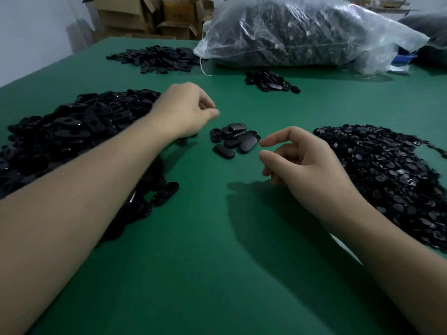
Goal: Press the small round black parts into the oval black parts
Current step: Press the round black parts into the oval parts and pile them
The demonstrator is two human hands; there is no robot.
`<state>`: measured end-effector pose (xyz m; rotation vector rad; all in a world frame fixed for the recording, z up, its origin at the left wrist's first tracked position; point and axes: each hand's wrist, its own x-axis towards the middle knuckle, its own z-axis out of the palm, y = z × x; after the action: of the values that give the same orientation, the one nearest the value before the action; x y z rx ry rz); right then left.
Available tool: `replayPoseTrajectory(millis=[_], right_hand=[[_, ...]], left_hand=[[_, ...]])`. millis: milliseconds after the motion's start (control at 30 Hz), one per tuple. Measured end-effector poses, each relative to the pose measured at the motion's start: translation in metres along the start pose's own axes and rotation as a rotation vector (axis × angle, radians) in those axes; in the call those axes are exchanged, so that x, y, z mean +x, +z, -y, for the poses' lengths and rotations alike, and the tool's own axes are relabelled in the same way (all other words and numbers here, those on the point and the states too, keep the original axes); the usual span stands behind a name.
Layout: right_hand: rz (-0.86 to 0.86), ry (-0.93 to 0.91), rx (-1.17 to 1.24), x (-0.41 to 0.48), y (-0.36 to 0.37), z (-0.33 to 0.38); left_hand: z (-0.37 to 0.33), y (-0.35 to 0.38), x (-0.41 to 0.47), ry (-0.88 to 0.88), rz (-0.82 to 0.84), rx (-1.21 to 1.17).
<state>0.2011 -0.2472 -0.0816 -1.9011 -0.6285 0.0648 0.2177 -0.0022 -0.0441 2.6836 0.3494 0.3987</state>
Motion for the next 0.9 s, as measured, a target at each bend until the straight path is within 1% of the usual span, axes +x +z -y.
replayPoseTrajectory(millis=[133,200,300,433,500,567,633,700,800,900], right_hand=[[-0.087,0.0,-0.128,0.002,-0.006,-0.001],[-0.129,0.002,-0.202,0.004,-0.011,-0.004],[-0.198,0.006,-0.325,0.01,-0.024,-0.007],[-0.272,0.021,-0.631,0.017,-0.044,-0.013],[-0.269,0.06,-0.81,0.019,-0.048,-0.017],[-0.215,0.098,-0.933,0.019,-0.046,-0.019],[-0.14,0.104,-0.989,0.018,-0.041,-0.019],[-0.102,0.092,-1.006,0.018,-0.04,-0.02],[-0.118,0.085,-1.02,0.018,-0.044,-0.018],[-0.122,0.094,-1.047,0.017,-0.046,-0.014]], left_hand=[[0.017,-0.017,-0.006,0.007,0.188,0.191],[0.021,-0.014,-0.012,0.027,0.201,0.262],[0.026,-0.009,-0.018,0.036,0.159,0.299],[0.03,-0.007,-0.022,0.017,0.119,0.313],[0.03,-0.008,-0.023,0.006,0.084,0.311],[0.028,-0.01,-0.025,-0.004,0.068,0.297],[0.025,-0.011,-0.026,0.0,0.065,0.302],[0.021,-0.012,-0.028,0.014,0.055,0.335],[0.016,-0.012,-0.032,0.005,0.01,0.365],[0.014,-0.016,-0.032,-0.022,-0.07,0.366]])
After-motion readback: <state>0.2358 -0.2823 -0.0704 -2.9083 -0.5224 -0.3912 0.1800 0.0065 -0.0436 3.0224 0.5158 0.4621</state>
